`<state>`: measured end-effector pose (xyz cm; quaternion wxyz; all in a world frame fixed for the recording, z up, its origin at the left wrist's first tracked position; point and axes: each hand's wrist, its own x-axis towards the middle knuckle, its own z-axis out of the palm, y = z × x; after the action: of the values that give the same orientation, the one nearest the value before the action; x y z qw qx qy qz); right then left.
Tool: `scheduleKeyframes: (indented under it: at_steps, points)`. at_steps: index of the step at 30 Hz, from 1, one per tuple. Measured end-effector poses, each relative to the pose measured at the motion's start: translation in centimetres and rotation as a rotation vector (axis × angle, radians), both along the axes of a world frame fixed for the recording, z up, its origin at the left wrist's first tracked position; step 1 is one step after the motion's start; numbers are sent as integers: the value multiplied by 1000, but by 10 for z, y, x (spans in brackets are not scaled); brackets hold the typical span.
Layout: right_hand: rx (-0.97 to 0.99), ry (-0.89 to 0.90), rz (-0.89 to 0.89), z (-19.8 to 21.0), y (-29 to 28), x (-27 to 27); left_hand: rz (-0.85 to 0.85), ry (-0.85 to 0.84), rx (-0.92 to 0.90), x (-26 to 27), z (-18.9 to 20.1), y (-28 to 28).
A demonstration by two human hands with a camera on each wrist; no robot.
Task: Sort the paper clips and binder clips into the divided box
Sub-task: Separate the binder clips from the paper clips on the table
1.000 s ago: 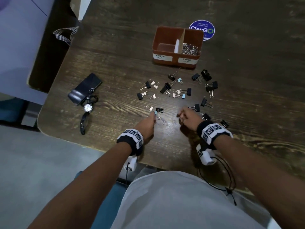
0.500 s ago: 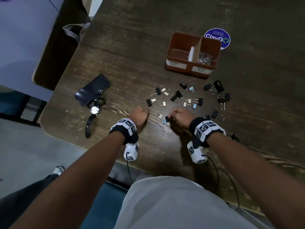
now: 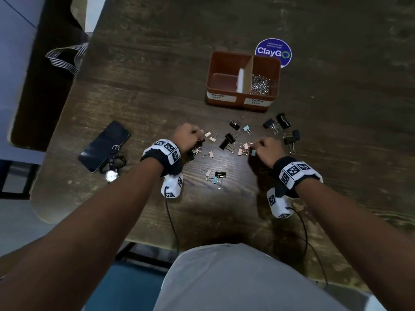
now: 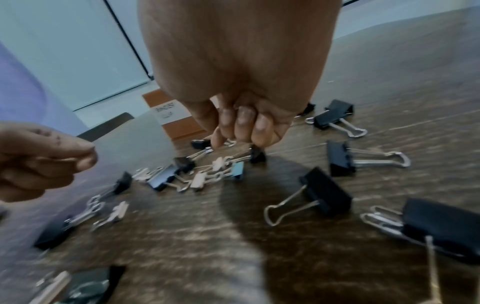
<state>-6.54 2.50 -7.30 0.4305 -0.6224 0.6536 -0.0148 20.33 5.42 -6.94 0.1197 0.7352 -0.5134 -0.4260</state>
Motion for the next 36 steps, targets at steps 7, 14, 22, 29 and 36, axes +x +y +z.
scheduleKeyframes:
  at_steps: [7, 14, 22, 29, 36]
  points:
    - [-46, 85, 188, 1, -20, -26, -190, -58, 120, -5, 7, -20]
    - [-14, -31, 456, 3, 3, 35, -292, -371, 55, 30, -2, 36]
    - [-14, 31, 662, -5, 33, 75, 15, -516, -35, 31, -19, 91]
    - [14, 60, 668, -8, 32, 70, 232, -517, 74, 1, -20, 93]
    - [-9, 82, 625, -10, 26, 57, 464, -463, -75, 5, -24, 100]
